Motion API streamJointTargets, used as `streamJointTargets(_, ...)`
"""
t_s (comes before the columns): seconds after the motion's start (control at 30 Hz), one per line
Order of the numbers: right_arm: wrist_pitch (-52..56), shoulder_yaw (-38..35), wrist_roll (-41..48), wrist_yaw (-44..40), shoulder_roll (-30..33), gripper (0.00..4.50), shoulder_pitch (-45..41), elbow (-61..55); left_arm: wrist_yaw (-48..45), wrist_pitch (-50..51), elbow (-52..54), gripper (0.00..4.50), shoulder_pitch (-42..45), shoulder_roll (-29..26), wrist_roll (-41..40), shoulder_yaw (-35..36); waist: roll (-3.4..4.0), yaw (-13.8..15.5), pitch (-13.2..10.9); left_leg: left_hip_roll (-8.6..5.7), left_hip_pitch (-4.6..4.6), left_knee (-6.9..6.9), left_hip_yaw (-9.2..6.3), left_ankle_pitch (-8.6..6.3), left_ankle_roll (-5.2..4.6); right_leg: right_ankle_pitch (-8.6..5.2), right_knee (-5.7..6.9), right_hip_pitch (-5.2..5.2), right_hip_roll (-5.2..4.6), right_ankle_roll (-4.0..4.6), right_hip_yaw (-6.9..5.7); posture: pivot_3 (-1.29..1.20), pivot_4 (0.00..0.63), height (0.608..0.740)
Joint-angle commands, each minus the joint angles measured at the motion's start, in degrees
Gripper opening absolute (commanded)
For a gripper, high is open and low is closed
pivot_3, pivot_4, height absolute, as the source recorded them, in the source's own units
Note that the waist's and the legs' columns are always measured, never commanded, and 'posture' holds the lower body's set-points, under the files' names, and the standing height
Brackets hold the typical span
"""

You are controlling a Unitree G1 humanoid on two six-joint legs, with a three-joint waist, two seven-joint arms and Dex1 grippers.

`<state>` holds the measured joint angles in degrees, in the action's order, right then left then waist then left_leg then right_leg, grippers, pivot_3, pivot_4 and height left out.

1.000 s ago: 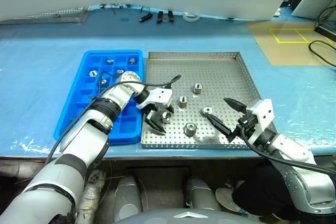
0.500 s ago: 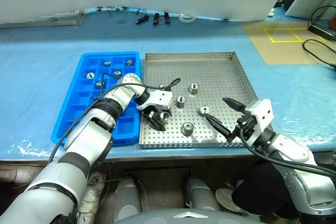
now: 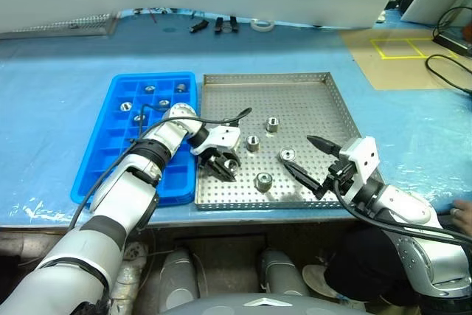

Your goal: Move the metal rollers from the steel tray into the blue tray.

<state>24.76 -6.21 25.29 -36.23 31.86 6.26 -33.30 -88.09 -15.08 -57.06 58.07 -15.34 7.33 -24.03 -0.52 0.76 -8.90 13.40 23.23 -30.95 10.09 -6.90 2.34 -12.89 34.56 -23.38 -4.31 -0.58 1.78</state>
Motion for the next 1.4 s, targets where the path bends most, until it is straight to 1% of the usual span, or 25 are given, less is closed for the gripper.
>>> streamJointTargets(0.03, 1.40, -0.30, 3.16, -2.64, 1.98, 4.50, -0.91, -2.73, -0.81, 2.94, 2.68, 1.70, -0.48, -1.32, -2.44, 2.93, 0.00, 0.00, -0.01, -0.01, 0.00, 0.00, 0.00, 0.00, 0.00, 0.00, 0.00, 0.00, 0.00, 0.00, 0.01, -0.33, 0.150, 0.740)
streamJointTargets(0.13, 2.77, -0.41, 5.16, -4.45, 3.55, 4.50, -2.14, -3.12, -1.18, 5.29, 6.92, 1.70, -0.86, -2.36, -4.63, 4.81, 0.01, 0.16, -0.04, 0.01, 0.02, 0.00, 0.01, 0.00, 0.00, 0.00, 0.00, -0.02, 0.00, 0.00, 0.00, -0.30, 0.150, 0.740)
streamJointTargets(0.23, 3.76, -0.07, 6.44, -6.10, 4.97, 4.50, -4.17, -2.71, -1.02, 9.47, 14.02, 1.70, -2.36, -4.21, -7.21, 6.79, 0.01, 0.47, -0.07, 0.00, 0.06, 0.00, 0.01, 0.00, 0.00, 0.00, 0.00, -0.05, -0.02, 0.00, -0.01, -0.25, 0.150, 0.740)
streamJointTargets(0.43, 4.42, 2.97, 6.99, -10.15, 6.03, 4.50, -11.69, 1.20, 4.33, 19.53, 30.43, 1.70, -8.20, -9.60, -11.29, 11.93, 0.05, 1.51, -0.10, 0.03, 0.08, 0.07, 0.01, 0.00, 0.01, -0.03, 0.00, -0.11, 0.00, 0.05, -0.04, -0.10, 0.150, 0.740)
streamJointTargets(0.47, 4.40, 3.84, 6.84, -10.90, 5.99, 4.50, -13.24, 2.22, 5.65, 21.10, 33.07, 1.70, -9.47, -10.59, -11.83, 12.91, 0.06, 1.81, -0.11, 0.03, 0.08, 0.10, 0.01, 0.01, 0.01, -0.04, 0.01, -0.12, -0.01, 0.07, -0.05, -0.10, 0.150, 0.740)
streamJointTargets(0.6, 3.08, 8.11, 5.54, -14.68, 4.82, 4.50, -20.61, 7.94, 13.77, 26.91, 41.44, 1.70, -14.84, -13.59, -12.77, 17.15, 0.09, 2.79, -0.13, 0.03, 0.20, 0.18, 0.01, 0.02, 0.04, -0.07, 0.03, -0.25, -0.01, 0.11, -0.12, 0.05, 0.150, 0.740)
streamJointTargets(0.67, 1.96, 11.00, 4.26, -16.68, 3.72, 4.50, -24.26, 10.93, 17.50, 28.33, 44.72, 1.70, -17.99, -15.28, -12.82, 19.17, 0.10, 3.36, -0.13, 0.03, 0.34, 0.17, 0.00, 0.04, 0.07, -0.07, 0.13, -0.47, -0.01, 0.11, -0.12, 0.10, 0.150, 0.740)
streamJointTargets(0.73, 0.68, 13.47, 3.48, -19.03, 2.11, 4.50, -27.84, 14.16, 23.27, 29.87, 47.22, 1.70, -21.11, -15.98, -12.32, 21.80, 0.13, 4.37, -0.14, 0.09, 0.53, 0.19, -0.02, 0.09, 0.14, -0.09, 0.21, -0.70, 0.02, 0.15, -0.18, 0.18, 0.150, 0.740)
streamJointTargets(0.8, -0.76, 15.34, 2.83, -21.27, 0.49, 4.50, -31.23, 17.47, 29.12, 31.05, 49.40, 1.70, -24.08, -16.30, -11.67, 24.38, 0.13, 5.30, -0.14, 0.13, 0.62, 0.19, -0.04, 0.10, 0.15, -0.12, 0.23, -0.76, 0.05, 0.21, -0.24, 0.24, 0.150, 0.740)
streamJointTargets(0.93, -3.59, 17.88, 1.23, -25.07, -2.81, 4.50, -37.23, 24.25, 42.05, 34.75, 55.09, 1.70, -30.11, -15.22, -11.10, 30.21, 0.12, 7.10, -0.15, 0.15, 0.97, 0.14, -0.15, 0.10, 0.15, -0.12, 0.25, -0.92, 0.04, 0.21, -0.41, 0.33, 0.150, 0.740)
streamJointTargets(1.07, -5.46, 18.80, 0.00, -27.79, -4.50, 4.50, -39.91, 28.26, 51.49, 38.34, 60.81, 1.70, -35.12, -13.33, -11.52, 34.21, 0.12, 9.53, -0.15, 0.16, 1.13, 0.08, -0.29, 0.09, 0.15, -0.13, 0.28, -0.91, 0.01, 0.22, -0.62, 0.38, 0.150, 0.740)
streamJointTargets(1.17, -6.15, 18.81, -0.80, -28.72, -5.30, 4.50, -40.60, 29.71, 58.28, 40.92, 61.26, 1.70, -36.46, -12.09, -10.31, 35.87, 0.12, 11.17, -0.15, 0.19, 1.33, -0.11, -0.47, 0.09, 0.14, -0.13, 0.31, -0.92, 0.01, 0.22, -0.78, 0.39, 0.150, 0.740)
streamJointTargets(1.27, -6.21, 18.92, -1.50, -28.96, -5.80, 4.50, -40.73, 29.67, 61.75, 40.79, 59.85, 1.70, -36.68, -11.11, -10.50, 36.10, 0.12, 11.88, -0.15, 0.20, 1.51, -0.30, -0.72, 0.10, 0.16, -0.13, 0.37, -0.92, 0.01, 0.22, -0.95, 0.39, 0.150, 0.740)
streamJointTargets(1.4, -5.79, 18.47, -1.72, -29.03, -5.51, 4.50, -40.17, 28.68, 64.13, 39.80, 57.86, 1.70, -35.18, -10.90, -9.71, 34.43, 0.12, 12.74, -0.15, 0.20, 1.64, -0.40, -1.01, 0.19, 0.30, -0.12, 0.46, -0.92, 0.01, 0.22, -1.15, 0.37, 0.150, 0.740)
